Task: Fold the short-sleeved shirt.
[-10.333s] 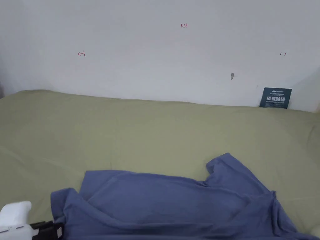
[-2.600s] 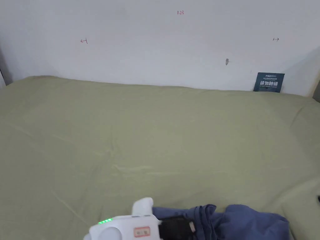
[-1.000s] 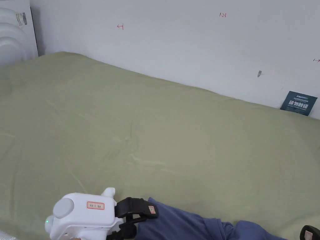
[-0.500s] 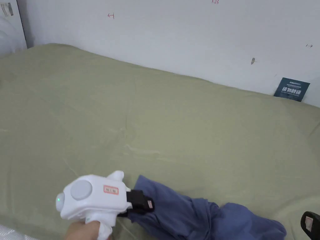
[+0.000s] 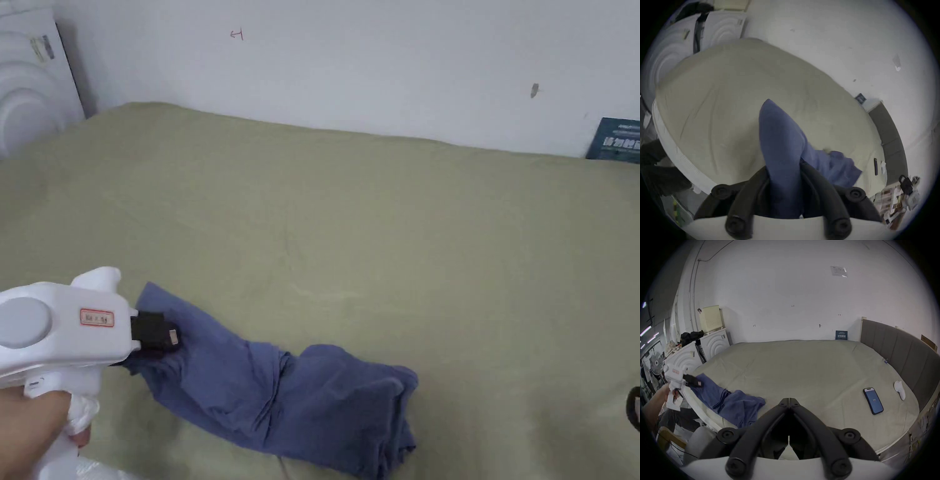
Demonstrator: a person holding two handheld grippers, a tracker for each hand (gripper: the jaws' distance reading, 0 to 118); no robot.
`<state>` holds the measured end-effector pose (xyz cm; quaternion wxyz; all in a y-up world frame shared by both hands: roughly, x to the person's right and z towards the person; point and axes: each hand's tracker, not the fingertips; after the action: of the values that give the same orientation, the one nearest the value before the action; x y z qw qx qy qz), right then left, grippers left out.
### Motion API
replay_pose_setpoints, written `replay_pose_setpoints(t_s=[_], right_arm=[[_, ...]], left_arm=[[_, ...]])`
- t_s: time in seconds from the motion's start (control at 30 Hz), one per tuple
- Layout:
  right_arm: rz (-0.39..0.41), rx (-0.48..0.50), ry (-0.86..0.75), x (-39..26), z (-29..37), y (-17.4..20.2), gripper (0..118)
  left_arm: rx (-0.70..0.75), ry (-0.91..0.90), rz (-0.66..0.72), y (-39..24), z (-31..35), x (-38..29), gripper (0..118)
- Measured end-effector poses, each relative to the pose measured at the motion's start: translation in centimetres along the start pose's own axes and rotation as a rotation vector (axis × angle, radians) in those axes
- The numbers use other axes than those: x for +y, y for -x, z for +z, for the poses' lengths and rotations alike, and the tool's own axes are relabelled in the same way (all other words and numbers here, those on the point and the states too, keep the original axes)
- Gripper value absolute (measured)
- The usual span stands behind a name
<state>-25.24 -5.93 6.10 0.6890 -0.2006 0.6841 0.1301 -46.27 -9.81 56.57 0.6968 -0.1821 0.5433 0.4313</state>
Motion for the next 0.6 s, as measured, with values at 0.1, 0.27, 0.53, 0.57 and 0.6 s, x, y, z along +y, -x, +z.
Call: replay_pose_setpoints(t_s=[0.1, 0.27, 0.53, 0.57, 0.6], right_arm=[[0.008, -0.049, 0.026, 0.0, 0.1, -0.3, 0], [-0.038, -0.061, -0.003, -0.1, 1.1, -1.6, 0], [-0.054, -0.095, -0.025, -0.4, 3.1, -3.9, 0], [-0.062, -0.098, -0.028, -0.4, 3.4, -4.4, 0], [-0.072, -0.106, -0.037, -0.4, 3.6, -4.8, 0]], left_arm=[[-0.024, 0.042, -0.173, -6.3, -0.5, -1.0, 15], [-0.175, 0.147, -0.362, -15.2, -4.1, -4.2, 15], [-0.336, 0.402, -0.236, -17.3, -12.7, -9.0, 81], [-0.370, 0.404, -0.151, -16.6, -12.2, -8.5, 81], [-0.404, 0.380, -0.088, -16.0, -10.6, -8.1, 80]])
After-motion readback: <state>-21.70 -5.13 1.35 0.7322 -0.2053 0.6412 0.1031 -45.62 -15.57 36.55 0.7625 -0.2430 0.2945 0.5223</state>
